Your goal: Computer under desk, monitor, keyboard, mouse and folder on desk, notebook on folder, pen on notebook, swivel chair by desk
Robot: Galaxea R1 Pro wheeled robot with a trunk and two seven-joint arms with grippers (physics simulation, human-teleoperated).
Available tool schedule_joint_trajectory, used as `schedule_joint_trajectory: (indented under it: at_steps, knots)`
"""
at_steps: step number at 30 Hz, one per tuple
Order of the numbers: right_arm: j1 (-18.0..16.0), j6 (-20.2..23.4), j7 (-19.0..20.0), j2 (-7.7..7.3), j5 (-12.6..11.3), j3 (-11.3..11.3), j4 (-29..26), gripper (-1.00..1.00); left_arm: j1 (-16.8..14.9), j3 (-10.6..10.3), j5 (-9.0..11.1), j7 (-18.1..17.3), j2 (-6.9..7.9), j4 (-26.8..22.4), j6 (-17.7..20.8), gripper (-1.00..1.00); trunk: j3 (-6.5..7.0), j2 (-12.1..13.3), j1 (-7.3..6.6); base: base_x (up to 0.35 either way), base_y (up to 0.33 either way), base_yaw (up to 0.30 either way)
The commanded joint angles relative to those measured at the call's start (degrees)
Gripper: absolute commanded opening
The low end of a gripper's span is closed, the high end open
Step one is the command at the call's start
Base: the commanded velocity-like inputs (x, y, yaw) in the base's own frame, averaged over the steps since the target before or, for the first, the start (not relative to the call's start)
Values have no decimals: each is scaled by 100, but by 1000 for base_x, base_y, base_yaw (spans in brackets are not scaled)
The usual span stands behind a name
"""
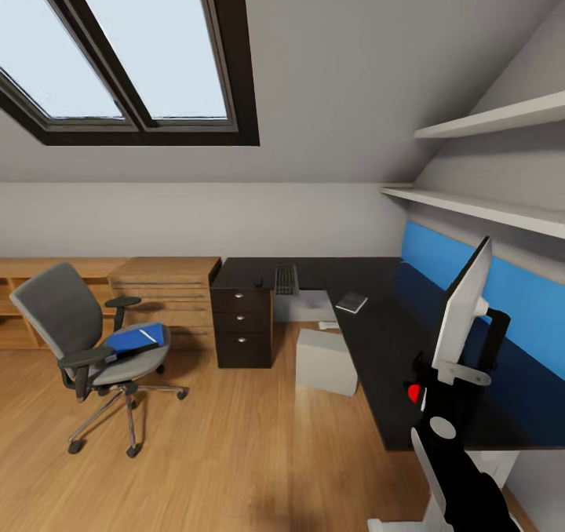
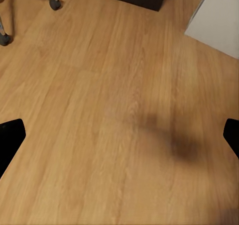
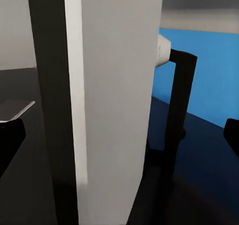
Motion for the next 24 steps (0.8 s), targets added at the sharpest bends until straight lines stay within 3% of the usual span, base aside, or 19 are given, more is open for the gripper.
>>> schedule_joint_trajectory:
  at_steps: [1, 15, 24]
  knots:
    - [-5, 0, -21, 0, 38, 1, 4, 100, -5, 18, 60, -56, 1, 6, -3, 100, -8, -6, 2, 84, 0, -1]
    - [-5, 0, -21, 0, 46, 3, 4, 100, -5, 19, 60, -56, 1, 6, -2, 100, -6, -6, 2, 13, 0, -4]
    - [-5, 0, -21, 0, 46, 3, 4, 100, -5, 20, 60, -56, 0, 6, -3, 100, 29, -6, 2, 0, 0, -99]
